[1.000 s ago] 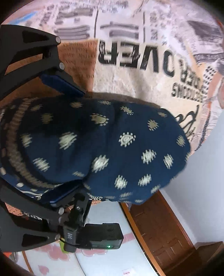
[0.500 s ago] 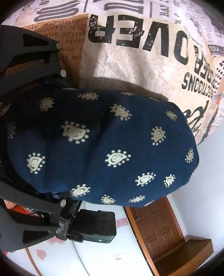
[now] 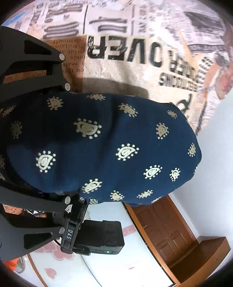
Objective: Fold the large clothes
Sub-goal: 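Lift the hoodie bundle off the bed with both grippers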
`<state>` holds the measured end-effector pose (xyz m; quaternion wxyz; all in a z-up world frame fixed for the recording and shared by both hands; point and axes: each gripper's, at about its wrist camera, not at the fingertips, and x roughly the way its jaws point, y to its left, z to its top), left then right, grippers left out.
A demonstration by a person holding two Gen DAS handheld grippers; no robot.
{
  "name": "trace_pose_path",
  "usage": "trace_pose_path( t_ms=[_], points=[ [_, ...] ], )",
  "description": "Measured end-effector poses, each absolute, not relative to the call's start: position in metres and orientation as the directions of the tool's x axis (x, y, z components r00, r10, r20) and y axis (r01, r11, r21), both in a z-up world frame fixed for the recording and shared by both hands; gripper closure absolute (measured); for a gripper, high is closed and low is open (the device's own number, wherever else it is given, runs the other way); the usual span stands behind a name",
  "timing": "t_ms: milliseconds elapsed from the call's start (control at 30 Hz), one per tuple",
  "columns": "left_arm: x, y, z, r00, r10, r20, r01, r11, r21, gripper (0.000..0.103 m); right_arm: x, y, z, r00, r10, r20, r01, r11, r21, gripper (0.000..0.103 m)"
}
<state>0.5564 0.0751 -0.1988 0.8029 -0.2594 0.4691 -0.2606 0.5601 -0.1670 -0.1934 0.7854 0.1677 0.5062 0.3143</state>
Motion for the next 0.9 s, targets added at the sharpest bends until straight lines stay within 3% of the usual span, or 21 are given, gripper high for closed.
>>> trace_pose_path(
  t_ms=[600, 900],
  points=[
    [0.438, 0.166, -0.068, 0.607, -0.581, -0.542, 0.221, 0.778, -0.588, 0.038, 0.480, -0.081, -0.057, 0.331, 0.713, -0.618, -0.514, 0.686, 0.515, 0.060],
    [0.370, 0.237, -0.079, 0.634, -0.529, -0.564, 0.128, 0.791, -0.598, 0.038, 0.435, 0.000, -0.055, 0.258, 0.733, -0.630, -0.570, 0.642, 0.513, 0.059]
  ],
)
